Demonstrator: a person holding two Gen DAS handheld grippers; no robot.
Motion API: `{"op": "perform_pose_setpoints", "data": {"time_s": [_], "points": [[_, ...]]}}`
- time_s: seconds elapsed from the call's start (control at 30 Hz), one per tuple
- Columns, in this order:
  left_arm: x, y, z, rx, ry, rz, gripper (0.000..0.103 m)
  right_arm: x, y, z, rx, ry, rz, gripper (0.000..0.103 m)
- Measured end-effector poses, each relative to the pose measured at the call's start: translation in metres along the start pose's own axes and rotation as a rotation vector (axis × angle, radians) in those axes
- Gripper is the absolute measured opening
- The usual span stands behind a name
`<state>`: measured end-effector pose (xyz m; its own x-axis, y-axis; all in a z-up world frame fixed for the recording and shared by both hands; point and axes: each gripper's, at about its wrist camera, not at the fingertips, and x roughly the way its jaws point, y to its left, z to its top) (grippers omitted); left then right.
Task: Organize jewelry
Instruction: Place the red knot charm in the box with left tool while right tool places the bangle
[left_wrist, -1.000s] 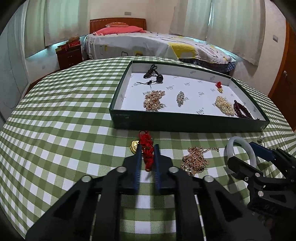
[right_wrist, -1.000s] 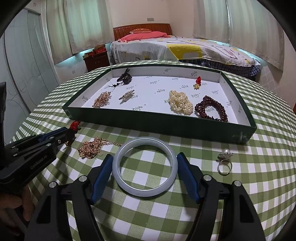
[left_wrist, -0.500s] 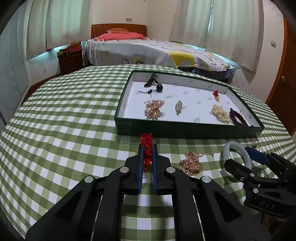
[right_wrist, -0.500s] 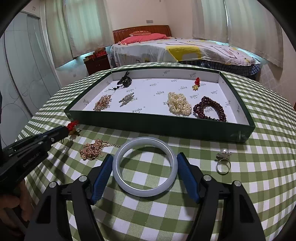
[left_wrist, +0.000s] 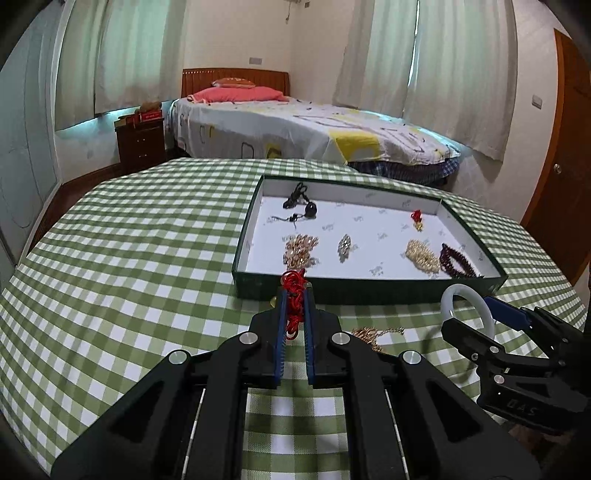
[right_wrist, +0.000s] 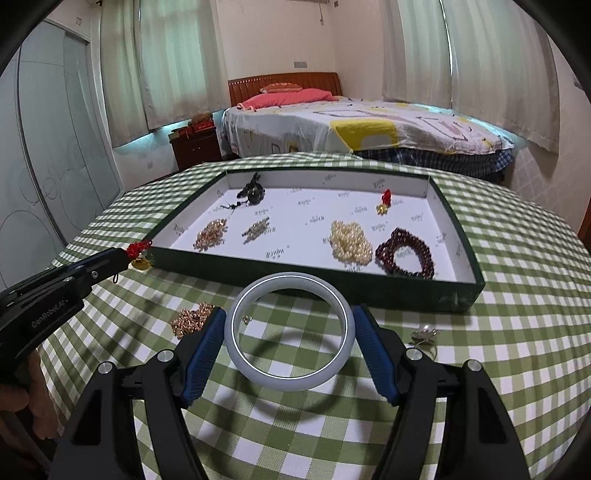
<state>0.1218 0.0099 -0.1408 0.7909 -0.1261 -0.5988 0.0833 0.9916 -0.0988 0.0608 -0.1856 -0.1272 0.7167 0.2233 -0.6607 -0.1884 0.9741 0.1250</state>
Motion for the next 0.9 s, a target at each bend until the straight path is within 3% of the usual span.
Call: {"op": "perform_pose_setpoints", "data": {"time_s": [0.5, 0.9], "points": [[-0.021, -0.014, 0.038, 0.011, -0.110, -0.051, 0.009, -0.017, -0.011, 0.032, -0.008, -0.097, -0.045, 0.069], [0.006, -0.039, 0.088, 0.055, -0.197, -0.093, 0.009, -0.001, -0.023, 0.086, -0.034, -0.181, -0.076, 0.069]]}}
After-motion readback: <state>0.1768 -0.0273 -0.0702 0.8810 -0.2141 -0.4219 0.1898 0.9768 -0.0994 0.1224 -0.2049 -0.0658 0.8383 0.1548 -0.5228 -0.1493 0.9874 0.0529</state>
